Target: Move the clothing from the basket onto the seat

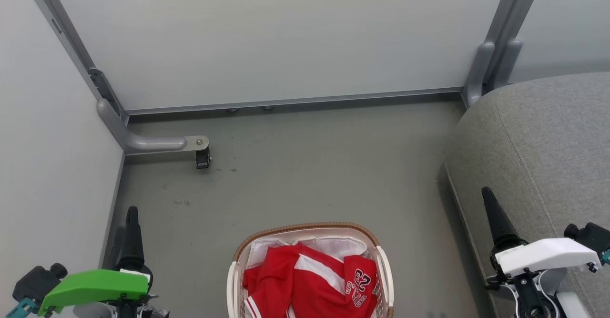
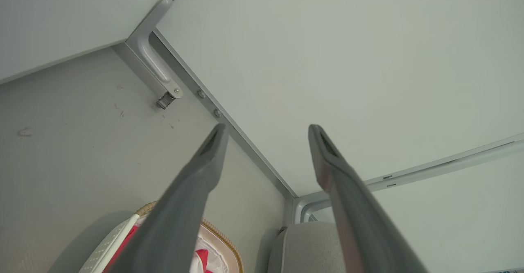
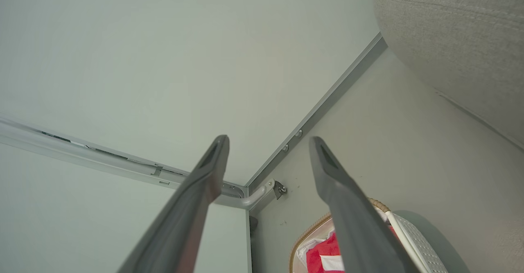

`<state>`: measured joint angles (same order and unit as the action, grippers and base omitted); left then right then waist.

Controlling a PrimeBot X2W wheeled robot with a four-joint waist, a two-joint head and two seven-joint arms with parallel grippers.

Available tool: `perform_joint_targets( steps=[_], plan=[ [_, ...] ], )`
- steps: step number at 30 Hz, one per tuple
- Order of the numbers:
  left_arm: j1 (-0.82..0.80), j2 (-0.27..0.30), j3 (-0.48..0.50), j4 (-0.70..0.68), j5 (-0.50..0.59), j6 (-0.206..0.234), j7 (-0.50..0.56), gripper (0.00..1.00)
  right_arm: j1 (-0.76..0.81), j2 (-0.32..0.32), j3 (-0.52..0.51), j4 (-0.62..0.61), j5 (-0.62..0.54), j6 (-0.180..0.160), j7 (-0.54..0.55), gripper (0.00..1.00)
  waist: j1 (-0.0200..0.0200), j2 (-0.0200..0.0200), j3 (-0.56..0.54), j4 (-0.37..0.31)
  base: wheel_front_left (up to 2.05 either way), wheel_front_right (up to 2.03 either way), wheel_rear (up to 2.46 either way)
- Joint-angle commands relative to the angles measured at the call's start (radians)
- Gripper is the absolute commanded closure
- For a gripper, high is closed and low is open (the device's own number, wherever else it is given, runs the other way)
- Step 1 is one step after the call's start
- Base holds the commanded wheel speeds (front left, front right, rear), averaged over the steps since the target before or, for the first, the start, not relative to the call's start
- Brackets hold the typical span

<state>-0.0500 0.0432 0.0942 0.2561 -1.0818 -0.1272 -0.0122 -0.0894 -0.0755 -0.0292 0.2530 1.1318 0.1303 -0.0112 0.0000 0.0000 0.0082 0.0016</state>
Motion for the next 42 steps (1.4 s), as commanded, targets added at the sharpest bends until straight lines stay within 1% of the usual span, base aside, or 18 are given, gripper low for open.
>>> perform_joint_targets(
  steps=[1, 19, 29, 42],
  plan=[
    [-0.001, 0.010, -0.001, -0.020, 0.044, -0.001, -0.011, 0.00, -0.009, -0.011, 0.006, -0.018, -0.036, 0.000, -0.011, 0.00, 0.0000, 0.0000, 0.000, 0.000, 0.00, 0.00, 0.00],
    [0.020, 0.017, -0.012, -0.029, 0.321, -0.001, -0.074, 0.00, -0.006, -0.032, 0.059, -0.026, -0.283, 0.000, -0.075, 0.00, 0.0000, 0.0000, -0.003, 0.002, 0.00, 0.00, 0.00],
    [0.032, 0.022, -0.018, -0.041, 0.455, 0.004, -0.105, 0.00, -0.001, -0.043, 0.081, -0.028, -0.413, 0.000, -0.106, 0.00, 0.0000, 0.0000, -0.007, 0.001, 0.00, 0.00, 0.00],
    [0.036, 0.032, -0.037, -0.049, 0.598, 0.006, -0.141, 0.00, -0.004, -0.046, 0.095, -0.040, -0.561, 0.000, -0.141, 0.00, 0.0000, 0.0000, -0.003, -0.003, 0.00, 0.00, 0.00]
  ],
)
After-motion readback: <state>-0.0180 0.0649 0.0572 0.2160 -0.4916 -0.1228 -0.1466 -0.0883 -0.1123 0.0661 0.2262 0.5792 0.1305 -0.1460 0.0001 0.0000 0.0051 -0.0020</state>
